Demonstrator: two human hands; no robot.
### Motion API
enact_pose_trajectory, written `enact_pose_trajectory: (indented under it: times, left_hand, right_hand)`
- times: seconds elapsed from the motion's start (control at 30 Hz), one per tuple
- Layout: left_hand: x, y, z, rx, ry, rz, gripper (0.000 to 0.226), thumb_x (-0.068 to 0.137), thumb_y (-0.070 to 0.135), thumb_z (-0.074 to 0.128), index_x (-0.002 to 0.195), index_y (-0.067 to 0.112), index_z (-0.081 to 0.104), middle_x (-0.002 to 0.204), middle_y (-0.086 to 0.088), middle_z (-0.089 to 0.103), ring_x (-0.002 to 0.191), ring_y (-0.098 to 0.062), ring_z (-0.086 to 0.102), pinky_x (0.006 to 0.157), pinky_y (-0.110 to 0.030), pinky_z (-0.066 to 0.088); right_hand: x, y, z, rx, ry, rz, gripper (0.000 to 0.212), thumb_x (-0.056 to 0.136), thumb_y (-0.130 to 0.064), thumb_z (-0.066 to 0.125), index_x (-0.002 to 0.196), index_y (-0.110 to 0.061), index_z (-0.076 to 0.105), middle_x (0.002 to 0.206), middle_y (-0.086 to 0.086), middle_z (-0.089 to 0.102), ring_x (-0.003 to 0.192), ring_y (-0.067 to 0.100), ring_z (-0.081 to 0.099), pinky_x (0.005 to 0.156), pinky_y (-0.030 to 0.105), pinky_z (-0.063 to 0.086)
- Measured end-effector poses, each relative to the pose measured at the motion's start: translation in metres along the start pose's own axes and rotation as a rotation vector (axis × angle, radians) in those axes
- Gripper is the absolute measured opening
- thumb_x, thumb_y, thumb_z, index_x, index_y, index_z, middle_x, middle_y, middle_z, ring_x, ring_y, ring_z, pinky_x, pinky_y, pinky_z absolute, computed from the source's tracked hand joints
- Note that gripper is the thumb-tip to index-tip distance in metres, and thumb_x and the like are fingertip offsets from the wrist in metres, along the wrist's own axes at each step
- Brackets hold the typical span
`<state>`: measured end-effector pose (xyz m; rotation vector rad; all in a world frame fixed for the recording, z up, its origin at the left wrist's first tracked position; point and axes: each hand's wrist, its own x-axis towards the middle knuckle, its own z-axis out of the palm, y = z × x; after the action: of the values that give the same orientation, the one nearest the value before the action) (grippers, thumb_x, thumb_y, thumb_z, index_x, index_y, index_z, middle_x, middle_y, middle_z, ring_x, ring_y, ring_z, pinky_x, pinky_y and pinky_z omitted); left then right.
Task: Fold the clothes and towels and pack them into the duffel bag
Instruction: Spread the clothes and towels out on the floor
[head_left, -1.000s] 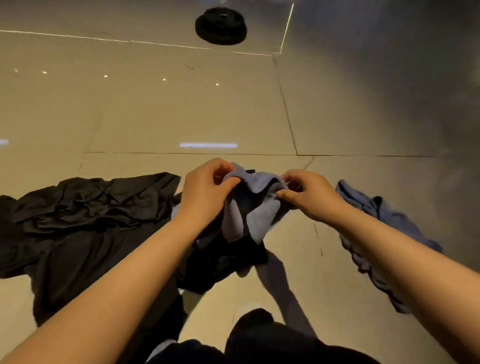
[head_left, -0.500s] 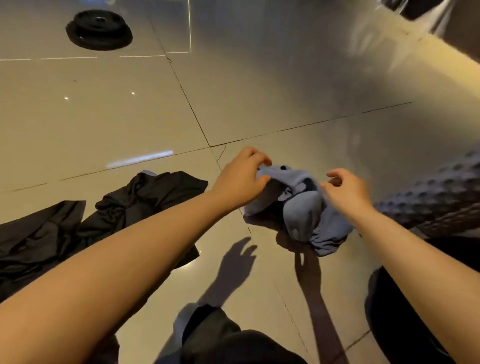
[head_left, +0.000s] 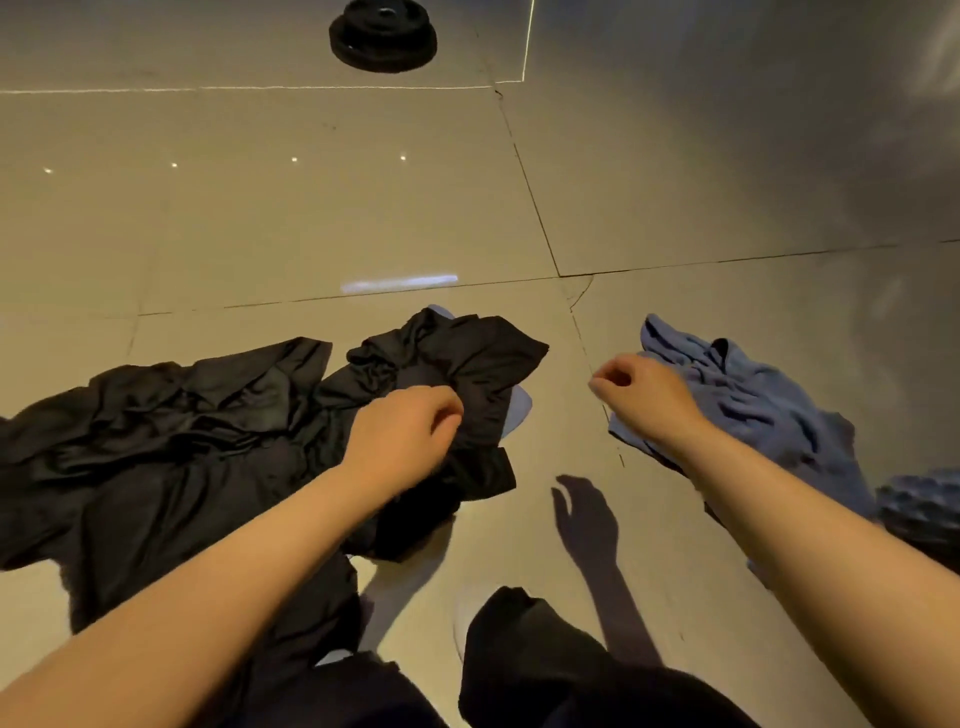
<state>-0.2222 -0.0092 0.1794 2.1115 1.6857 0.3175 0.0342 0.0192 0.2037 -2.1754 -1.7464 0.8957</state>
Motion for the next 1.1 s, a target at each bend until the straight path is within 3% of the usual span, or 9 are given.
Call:
enact_pose_trajectory:
  times: [0.1, 0.17, 0.27, 0.37, 0.47, 0.57, 0.7, 0.8, 1.1]
  left_hand:
    - [-0.033, -0.059, 0.011, -0.072, 0.088, -0.252, 0.016, 0.095, 0.034, 0.054, 0.108, 0.032, 0.062, 0.105, 0.012, 0.063, 0.095, -0.014, 0.06, 0.076, -0.032, 0.047]
    - [-0.057, -0.109, 0.016, -0.096, 0.172, -0.42, 0.022, 0.092, 0.03, 0.061, 0.113, 0.026, 0.064, 0.112, 0.006, 0.062, 0.103, -0.019, 0.059, 0.083, -0.034, 0.046]
    - [-0.091, -0.183, 0.02, -0.014, 0.244, -0.679, 0.037, 0.087, 0.027, 0.068, 0.122, 0.017, 0.062, 0.127, -0.009, 0.056, 0.117, -0.032, 0.05, 0.093, -0.046, 0.044]
    - [-0.119, -0.236, 0.021, 0.064, 0.296, -0.88, 0.055, 0.085, 0.028, 0.071, 0.136, 0.015, 0.053, 0.142, -0.017, 0.041, 0.13, -0.038, 0.036, 0.1, -0.053, 0.038]
    - [-0.134, -0.263, 0.031, -0.054, 0.283, -0.972, 0.069, 0.087, 0.024, 0.069, 0.147, 0.014, 0.037, 0.147, -0.019, 0.034, 0.133, -0.04, 0.033, 0.106, -0.053, 0.033]
    - [-0.14, -0.268, 0.047, -0.124, 0.342, -1.028, 0.059, 0.091, 0.023, 0.065, 0.144, 0.012, 0.042, 0.141, -0.019, 0.04, 0.125, -0.04, 0.041, 0.103, -0.049, 0.035]
    - [-0.14, -0.265, 0.053, -0.031, 0.434, -1.013, 0.028, 0.094, 0.021, 0.059, 0.118, 0.008, 0.062, 0.122, -0.018, 0.053, 0.11, -0.041, 0.049, 0.084, -0.048, 0.042]
    - [-0.139, -0.269, 0.042, -0.007, 0.435, -1.035, 0.022, 0.097, 0.023, 0.055, 0.112, 0.01, 0.064, 0.112, -0.016, 0.058, 0.102, -0.039, 0.054, 0.075, -0.044, 0.042]
    - [-0.166, -0.234, -0.04, -0.097, 0.68, -0.925, 0.022, 0.097, 0.022, 0.054, 0.114, 0.012, 0.065, 0.111, -0.012, 0.061, 0.099, -0.033, 0.058, 0.076, -0.034, 0.038]
  right_hand:
    - [0.014, -0.032, 0.058, -0.033, -0.136, -0.07, 0.015, 0.093, -0.026, 0.056, 0.104, -0.018, 0.063, 0.105, 0.005, 0.066, 0.093, 0.023, 0.059, 0.082, 0.036, 0.049]
    - [0.023, -0.049, 0.105, -0.115, -0.263, -0.116, 0.032, 0.093, -0.03, 0.058, 0.123, -0.019, 0.057, 0.123, 0.005, 0.06, 0.108, 0.024, 0.057, 0.091, 0.036, 0.048]
    - [0.039, -0.068, 0.168, -0.233, -0.39, -0.175, 0.057, 0.094, -0.036, 0.057, 0.144, -0.023, 0.033, 0.143, 0.01, 0.039, 0.123, 0.033, 0.047, 0.098, 0.042, 0.043]
    - [0.048, -0.077, 0.21, -0.321, -0.374, -0.195, 0.064, 0.097, -0.033, 0.054, 0.15, -0.025, 0.019, 0.149, 0.013, 0.027, 0.123, 0.039, 0.044, 0.095, 0.045, 0.044]
    - [0.049, -0.076, 0.228, -0.344, -0.302, -0.227, 0.053, 0.097, -0.029, 0.056, 0.144, -0.018, 0.033, 0.146, 0.013, 0.03, 0.118, 0.038, 0.046, 0.091, 0.043, 0.043]
    - [0.043, -0.072, 0.235, -0.317, -0.193, -0.274, 0.034, 0.095, -0.025, 0.059, 0.125, -0.012, 0.048, 0.131, 0.014, 0.041, 0.11, 0.038, 0.047, 0.086, 0.04, 0.041]
    - [0.041, -0.073, 0.241, -0.339, -0.133, -0.35, 0.019, 0.094, -0.022, 0.059, 0.109, -0.01, 0.053, 0.112, 0.013, 0.049, 0.101, 0.035, 0.047, 0.078, 0.039, 0.04]
    - [0.046, -0.082, 0.237, -0.338, -0.114, -0.385, 0.01, 0.096, -0.018, 0.054, 0.099, -0.008, 0.056, 0.1, 0.013, 0.052, 0.09, 0.034, 0.051, 0.069, 0.036, 0.038]
    - [0.022, -0.157, 0.156, -0.266, 0.036, -0.46, 0.015, 0.096, -0.018, 0.051, 0.106, -0.011, 0.061, 0.102, 0.008, 0.056, 0.081, 0.023, 0.047, 0.066, 0.03, 0.03]
